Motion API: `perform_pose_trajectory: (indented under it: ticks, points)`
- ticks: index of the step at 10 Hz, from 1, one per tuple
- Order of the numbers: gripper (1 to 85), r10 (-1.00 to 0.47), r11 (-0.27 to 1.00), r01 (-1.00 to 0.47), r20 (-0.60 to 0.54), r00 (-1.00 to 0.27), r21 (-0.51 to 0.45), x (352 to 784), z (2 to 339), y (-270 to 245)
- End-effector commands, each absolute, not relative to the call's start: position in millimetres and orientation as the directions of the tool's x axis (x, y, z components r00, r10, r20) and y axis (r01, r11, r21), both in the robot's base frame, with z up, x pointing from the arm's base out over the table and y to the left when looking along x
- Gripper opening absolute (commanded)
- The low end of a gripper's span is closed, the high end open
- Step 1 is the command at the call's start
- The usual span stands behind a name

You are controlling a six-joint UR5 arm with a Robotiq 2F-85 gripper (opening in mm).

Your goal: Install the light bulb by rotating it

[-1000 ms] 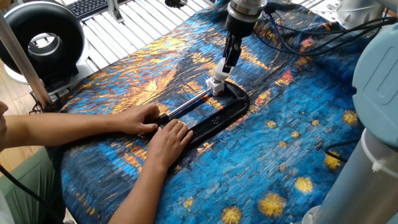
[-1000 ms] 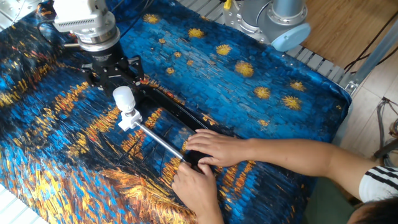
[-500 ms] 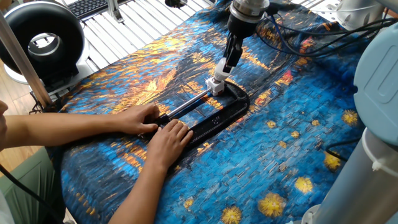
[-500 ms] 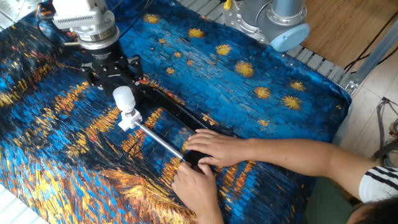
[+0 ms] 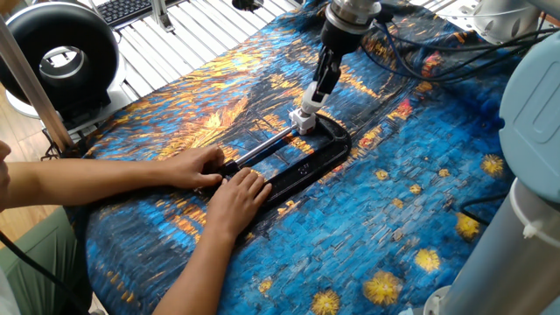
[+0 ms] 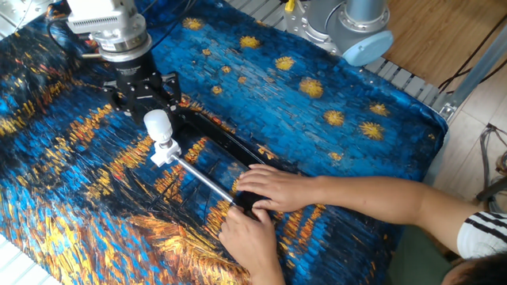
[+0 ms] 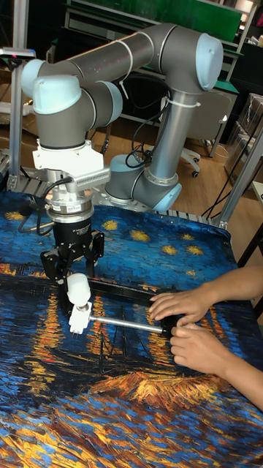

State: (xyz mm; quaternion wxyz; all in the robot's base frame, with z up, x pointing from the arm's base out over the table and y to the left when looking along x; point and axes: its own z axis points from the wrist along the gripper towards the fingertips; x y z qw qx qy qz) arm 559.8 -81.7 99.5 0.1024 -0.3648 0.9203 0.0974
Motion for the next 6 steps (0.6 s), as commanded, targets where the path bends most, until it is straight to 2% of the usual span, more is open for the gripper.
perform_pose_trajectory:
  ticks: [1, 6]
  points:
    - [63.7, -0.614, 0.736, -0.664, -0.283, -0.737, 0.132, 558.7, 100.2, -78.3]
    - [63.0, -0.59, 0.747, -0.647, -0.295, -0.752, 0.153, 554.3, 99.0, -76.6]
